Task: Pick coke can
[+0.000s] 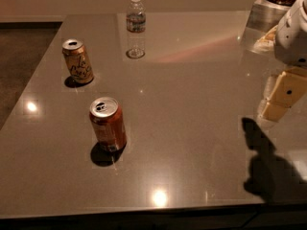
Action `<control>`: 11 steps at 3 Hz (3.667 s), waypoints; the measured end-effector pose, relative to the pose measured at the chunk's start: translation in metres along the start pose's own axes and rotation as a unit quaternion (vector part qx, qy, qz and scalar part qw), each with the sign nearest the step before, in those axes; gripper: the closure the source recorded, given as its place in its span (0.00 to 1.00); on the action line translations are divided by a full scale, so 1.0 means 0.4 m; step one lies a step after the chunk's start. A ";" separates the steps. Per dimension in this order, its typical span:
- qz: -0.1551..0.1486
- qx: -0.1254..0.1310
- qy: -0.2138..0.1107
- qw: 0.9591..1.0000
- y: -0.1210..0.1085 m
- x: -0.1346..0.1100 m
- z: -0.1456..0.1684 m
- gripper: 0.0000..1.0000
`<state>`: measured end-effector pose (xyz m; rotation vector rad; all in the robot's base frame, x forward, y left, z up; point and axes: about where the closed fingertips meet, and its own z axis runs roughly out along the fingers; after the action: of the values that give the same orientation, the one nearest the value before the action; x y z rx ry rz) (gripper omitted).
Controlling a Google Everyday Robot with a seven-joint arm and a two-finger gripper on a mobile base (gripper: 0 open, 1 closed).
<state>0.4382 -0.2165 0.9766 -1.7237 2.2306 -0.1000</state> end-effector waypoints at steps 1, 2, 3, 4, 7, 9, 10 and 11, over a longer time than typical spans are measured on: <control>0.000 0.000 0.000 1.000 0.000 0.000 0.000 0.00; -0.009 -0.020 -0.014 1.000 0.005 -0.022 0.008 0.00; -0.034 -0.060 -0.058 0.996 0.025 -0.092 0.055 0.00; -0.054 -0.092 -0.123 0.987 0.061 -0.174 0.093 0.00; -0.067 -0.104 -0.254 0.959 0.214 -0.492 0.146 0.00; -0.072 -0.122 -0.270 0.952 0.264 -0.631 0.227 0.00; -0.074 -0.132 -0.271 0.951 0.279 -0.665 0.245 0.00; -0.071 -0.148 -0.269 0.949 0.292 -0.695 0.265 0.18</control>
Offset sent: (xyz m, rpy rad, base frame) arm 0.0002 0.0239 -0.0097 0.0834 0.1090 0.0953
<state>0.4221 0.0946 0.9051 -1.7826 1.7797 0.6281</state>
